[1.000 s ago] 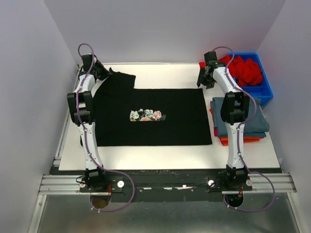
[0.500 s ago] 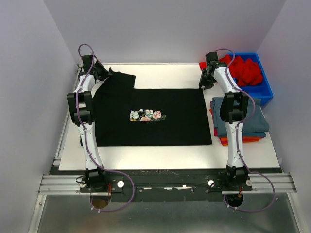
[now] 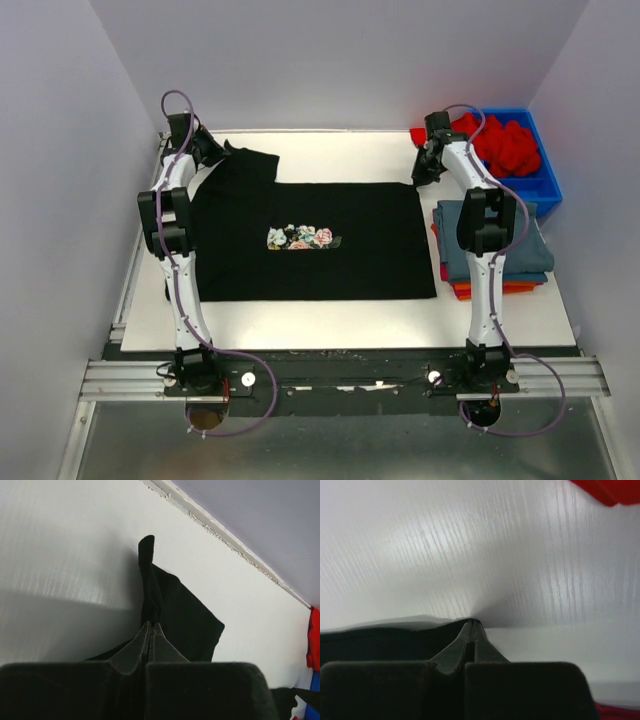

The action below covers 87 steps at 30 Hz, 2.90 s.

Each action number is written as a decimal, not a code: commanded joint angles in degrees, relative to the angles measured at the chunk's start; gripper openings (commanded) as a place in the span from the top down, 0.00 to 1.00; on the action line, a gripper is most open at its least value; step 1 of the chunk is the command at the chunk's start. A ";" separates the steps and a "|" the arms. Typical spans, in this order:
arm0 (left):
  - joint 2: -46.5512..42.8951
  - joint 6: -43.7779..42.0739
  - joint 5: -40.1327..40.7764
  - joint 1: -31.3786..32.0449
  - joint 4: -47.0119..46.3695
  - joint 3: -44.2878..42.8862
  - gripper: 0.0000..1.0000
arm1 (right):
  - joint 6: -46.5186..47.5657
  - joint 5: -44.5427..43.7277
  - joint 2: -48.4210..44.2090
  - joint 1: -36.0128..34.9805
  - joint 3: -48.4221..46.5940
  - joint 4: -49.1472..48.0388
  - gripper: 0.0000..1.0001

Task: Fold and stack the t-shirts
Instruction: Grap the side of the flattened tshirt furthest away from the robot with both arms, then fold the other side of the tshirt into a rectangle

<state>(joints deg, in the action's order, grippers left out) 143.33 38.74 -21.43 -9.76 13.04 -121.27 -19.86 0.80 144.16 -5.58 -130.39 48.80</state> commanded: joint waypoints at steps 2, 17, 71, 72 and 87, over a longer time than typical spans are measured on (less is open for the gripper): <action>-5.25 -1.39 0.95 -0.35 -0.12 1.21 1.00 | 0.52 -2.27 -7.48 0.22 9.35 -6.08 0.99; -8.32 -2.09 1.22 -0.17 -0.91 3.67 1.00 | 0.87 -3.08 -15.57 0.22 13.84 -8.28 0.99; -65.71 -2.09 17.91 -3.77 -21.65 71.26 1.00 | -4.49 -3.08 -47.21 0.22 56.55 -13.64 0.99; -66.42 -2.00 18.18 -3.95 -21.22 71.96 1.00 | -4.40 -3.00 -47.13 0.22 56.99 -13.90 0.99; -73.98 2.91 17.74 -9.83 -22.17 85.23 1.00 | -5.45 -3.87 -45.63 0.14 64.73 -18.12 0.99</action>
<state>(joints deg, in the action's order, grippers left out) 71.85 39.27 -4.25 -17.41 -7.29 -39.51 -24.62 -0.69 98.45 -5.56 -66.63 32.86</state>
